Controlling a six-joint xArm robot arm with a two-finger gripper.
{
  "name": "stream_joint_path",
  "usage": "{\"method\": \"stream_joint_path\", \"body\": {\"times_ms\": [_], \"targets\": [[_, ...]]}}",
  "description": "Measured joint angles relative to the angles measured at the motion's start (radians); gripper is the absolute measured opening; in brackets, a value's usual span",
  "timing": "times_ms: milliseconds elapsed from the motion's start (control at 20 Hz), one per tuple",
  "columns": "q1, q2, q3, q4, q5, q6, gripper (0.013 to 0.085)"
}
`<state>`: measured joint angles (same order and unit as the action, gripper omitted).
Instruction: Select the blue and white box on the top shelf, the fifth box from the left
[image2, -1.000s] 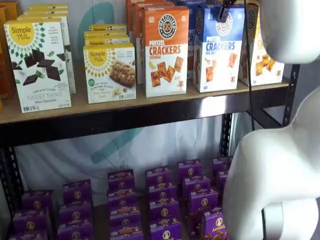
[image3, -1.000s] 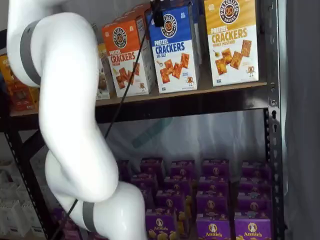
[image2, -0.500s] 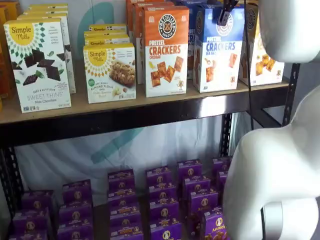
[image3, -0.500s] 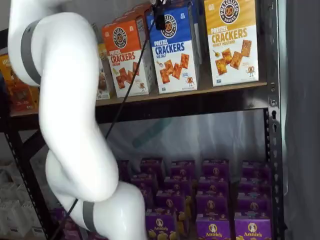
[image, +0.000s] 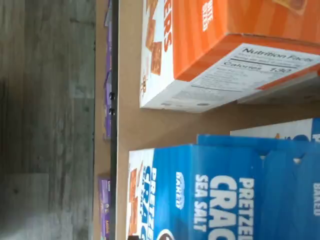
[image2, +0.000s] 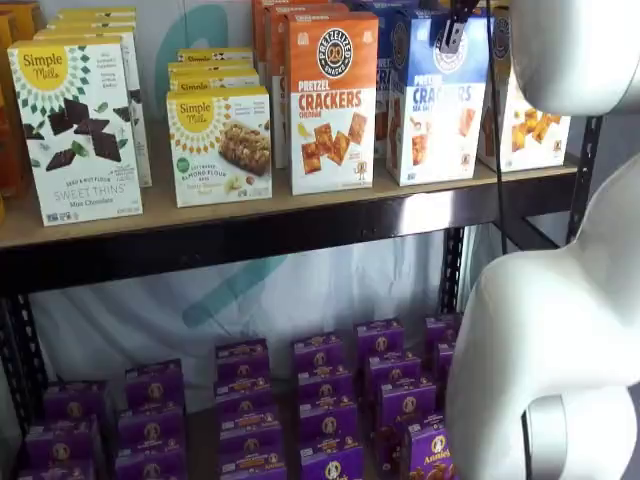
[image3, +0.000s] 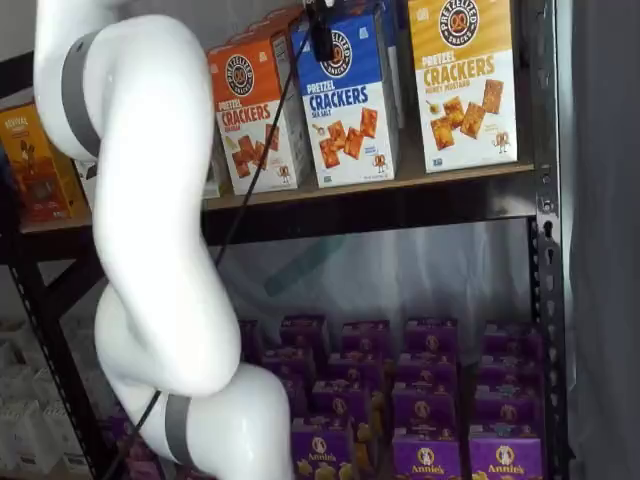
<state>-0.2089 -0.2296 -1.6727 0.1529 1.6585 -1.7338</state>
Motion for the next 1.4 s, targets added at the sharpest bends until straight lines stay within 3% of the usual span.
{"method": "stream_joint_path", "body": {"times_ms": [850,1100,1400], "targets": [[0.013,-0.010,0.022,-0.019,0.014,0.007,0.0850],[0.011,-0.019,0.036,-0.010,0.000,0.007,0.0690],[0.013,-0.023,0.044,-0.012,-0.008,0.007,0.0690]]}}
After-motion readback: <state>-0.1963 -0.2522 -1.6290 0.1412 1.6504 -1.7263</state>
